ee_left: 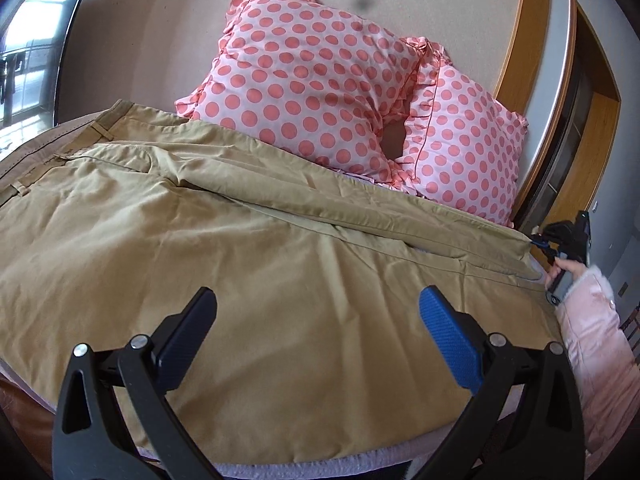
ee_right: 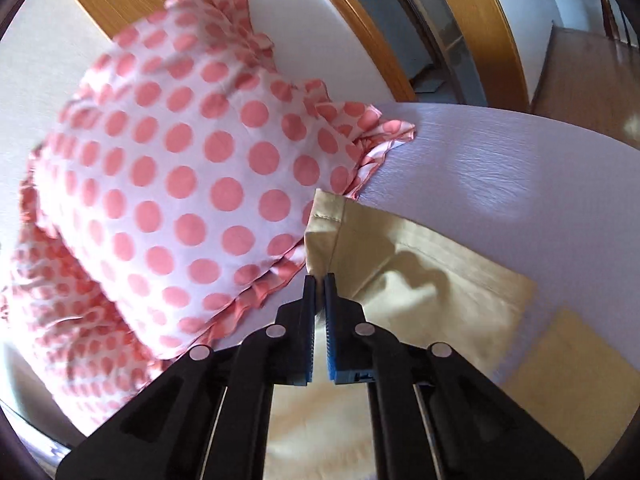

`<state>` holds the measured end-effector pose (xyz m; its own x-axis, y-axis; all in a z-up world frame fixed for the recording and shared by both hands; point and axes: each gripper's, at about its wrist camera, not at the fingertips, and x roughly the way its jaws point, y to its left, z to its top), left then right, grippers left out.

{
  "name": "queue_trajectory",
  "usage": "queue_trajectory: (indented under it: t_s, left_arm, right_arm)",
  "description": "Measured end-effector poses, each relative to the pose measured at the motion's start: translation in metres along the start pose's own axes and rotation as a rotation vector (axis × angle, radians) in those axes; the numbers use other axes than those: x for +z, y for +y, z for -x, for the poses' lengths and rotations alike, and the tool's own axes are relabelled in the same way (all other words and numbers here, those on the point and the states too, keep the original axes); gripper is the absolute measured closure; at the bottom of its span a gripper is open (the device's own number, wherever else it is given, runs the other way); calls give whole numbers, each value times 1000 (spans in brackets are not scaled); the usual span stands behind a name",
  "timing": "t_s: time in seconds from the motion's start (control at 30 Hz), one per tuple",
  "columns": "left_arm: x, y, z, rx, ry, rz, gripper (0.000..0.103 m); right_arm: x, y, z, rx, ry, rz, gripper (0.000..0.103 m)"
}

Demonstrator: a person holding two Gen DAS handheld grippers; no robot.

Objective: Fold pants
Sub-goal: 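Reach the right gripper to the pant leg hem and grasp it, then lift the hem with the right gripper while the left gripper grasps the other leg hem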

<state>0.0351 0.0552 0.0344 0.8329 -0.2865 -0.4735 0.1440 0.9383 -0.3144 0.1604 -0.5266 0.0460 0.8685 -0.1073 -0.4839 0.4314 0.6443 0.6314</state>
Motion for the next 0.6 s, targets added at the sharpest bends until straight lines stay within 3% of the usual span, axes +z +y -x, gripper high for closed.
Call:
queue_trajectory:
  t_s: [0.13,0.33,0.4,0.47,0.6]
  left_arm:
    - [7,1,6,-1,-34,-2,2]
    - [36,0,6,-26,-67,-39,2]
    - [45,4,6,-31,-64,-23,2]
    - [53,12,9,-45,-73,10,2]
    - [70,29,6,9,-30,65,2]
  right_arm:
    - [-59,-15,86,69,17,-43,98]
    - [-93,-47,101,21,153,-108,95]
    - [-92,-49,98,18,179,-148,87]
    - [-90,-47,93,21,188,-165,53]
    - [-89,-42,87,9,201,-175,49]
